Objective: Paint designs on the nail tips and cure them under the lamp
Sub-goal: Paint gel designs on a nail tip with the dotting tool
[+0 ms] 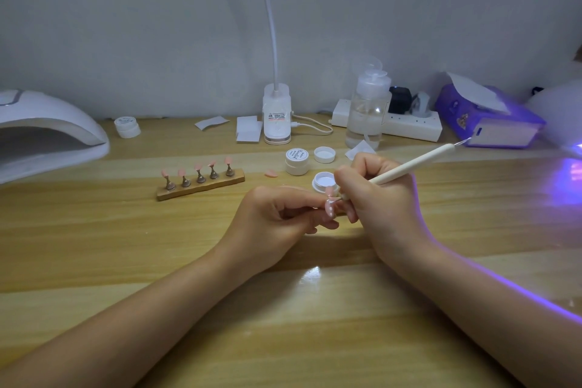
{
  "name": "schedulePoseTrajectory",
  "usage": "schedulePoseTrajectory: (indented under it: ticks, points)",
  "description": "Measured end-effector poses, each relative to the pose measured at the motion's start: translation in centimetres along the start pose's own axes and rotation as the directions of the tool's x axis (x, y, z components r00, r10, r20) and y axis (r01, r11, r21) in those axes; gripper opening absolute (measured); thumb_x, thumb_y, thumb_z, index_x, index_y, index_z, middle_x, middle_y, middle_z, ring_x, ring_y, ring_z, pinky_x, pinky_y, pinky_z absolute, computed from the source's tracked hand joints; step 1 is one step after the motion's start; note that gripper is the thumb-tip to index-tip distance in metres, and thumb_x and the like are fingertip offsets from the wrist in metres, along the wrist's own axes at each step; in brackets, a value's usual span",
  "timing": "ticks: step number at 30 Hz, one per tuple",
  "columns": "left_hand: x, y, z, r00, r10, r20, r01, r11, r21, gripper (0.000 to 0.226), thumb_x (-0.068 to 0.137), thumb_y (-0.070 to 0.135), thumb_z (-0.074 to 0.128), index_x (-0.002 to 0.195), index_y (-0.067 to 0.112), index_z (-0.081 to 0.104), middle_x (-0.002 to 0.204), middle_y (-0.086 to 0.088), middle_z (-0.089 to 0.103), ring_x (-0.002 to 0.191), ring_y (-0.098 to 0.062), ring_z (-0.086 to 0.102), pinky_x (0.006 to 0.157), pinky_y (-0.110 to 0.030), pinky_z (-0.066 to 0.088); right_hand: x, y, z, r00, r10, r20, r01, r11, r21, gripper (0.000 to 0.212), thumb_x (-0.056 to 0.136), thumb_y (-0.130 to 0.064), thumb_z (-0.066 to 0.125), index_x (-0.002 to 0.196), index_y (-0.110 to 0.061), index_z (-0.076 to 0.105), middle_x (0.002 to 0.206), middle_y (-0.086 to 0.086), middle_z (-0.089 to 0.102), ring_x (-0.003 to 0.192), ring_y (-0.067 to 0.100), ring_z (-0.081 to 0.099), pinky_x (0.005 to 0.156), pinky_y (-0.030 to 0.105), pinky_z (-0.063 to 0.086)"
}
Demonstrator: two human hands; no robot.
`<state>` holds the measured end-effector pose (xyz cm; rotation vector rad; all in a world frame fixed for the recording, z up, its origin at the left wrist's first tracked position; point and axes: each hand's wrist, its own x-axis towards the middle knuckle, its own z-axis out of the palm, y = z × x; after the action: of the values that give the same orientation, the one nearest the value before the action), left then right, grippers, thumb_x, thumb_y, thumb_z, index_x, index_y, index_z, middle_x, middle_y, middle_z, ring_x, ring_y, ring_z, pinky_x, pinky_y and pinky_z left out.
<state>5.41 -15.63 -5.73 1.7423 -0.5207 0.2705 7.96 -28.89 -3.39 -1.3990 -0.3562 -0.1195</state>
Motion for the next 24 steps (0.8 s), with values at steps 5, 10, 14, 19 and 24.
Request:
schedulePoseTrajectory:
  ticks: [5,10,14,19,24]
  points:
    - [-0.02,0.19,0.03,1.000,0.004,0.000,-0.004,1.000,-0.002,0.023,0.075,0.010,0.062,0.096,0.014,0.068,0.078,-0.002,0.070,0.070,-0.009,0.070,0.057,-0.019,0.052,0.05,0.03,0.01,1.000,0.007,-0.011,-0.007,1.000,0.004,0.046,0.073,0.009,0.049,0.040,-0.018,0.032,0.033,0.003,0.034,0.030,0.014,0.047,0.035,0.014,0.033]
    - [0.02,0.06,-0.02,1.000,0.006,0.004,-0.006,1.000,0.011,0.024,0.077,-0.002,0.063,0.097,0.010,0.067,0.078,-0.005,0.071,0.071,-0.010,0.070,0.057,-0.019,0.052,0.00,0.04,-0.04,1.000,0.010,-0.024,-0.010,1.000,0.003,0.045,0.073,0.009,0.049,0.041,-0.017,0.031,0.036,0.007,0.033,0.031,0.014,0.048,0.036,0.015,0.034]
    - [-0.03,0.08,0.09,1.000,-0.007,-0.003,0.007,1.000,-0.019,0.021,0.074,0.011,0.062,0.093,0.015,0.068,0.073,0.010,0.071,0.070,-0.009,0.070,0.057,-0.017,0.051,0.00,0.11,-0.01,1.000,0.007,-0.021,-0.007,1.000,0.003,0.043,0.073,0.010,0.049,0.043,-0.015,0.031,0.033,0.004,0.035,0.030,0.013,0.047,0.035,0.015,0.034]
    - [-0.03,-0.07,0.06,1.000,-0.014,-0.011,0.014,1.000,-0.014,0.023,0.076,0.006,0.063,0.099,0.008,0.067,0.078,-0.002,0.071,0.071,-0.010,0.070,0.057,-0.017,0.051,0.11,0.03,0.02,0.999,0.011,-0.039,-0.010,1.000,0.028,0.040,0.075,0.011,0.047,0.046,-0.012,0.031,0.033,0.001,0.032,0.028,0.012,0.046,0.035,0.013,0.033]
    - [0.01,0.00,0.14,0.999,-0.016,-0.031,0.015,1.000,-0.018,0.024,0.073,0.014,0.063,0.095,0.010,0.069,0.077,-0.006,0.071,0.070,-0.011,0.070,0.054,-0.018,0.051,0.67,0.02,-0.36,0.989,0.009,-0.148,0.005,0.996,0.094,0.034,0.081,0.004,0.051,0.053,-0.010,0.038,0.036,-0.007,0.035,0.027,0.004,0.036,0.042,0.021,0.046]
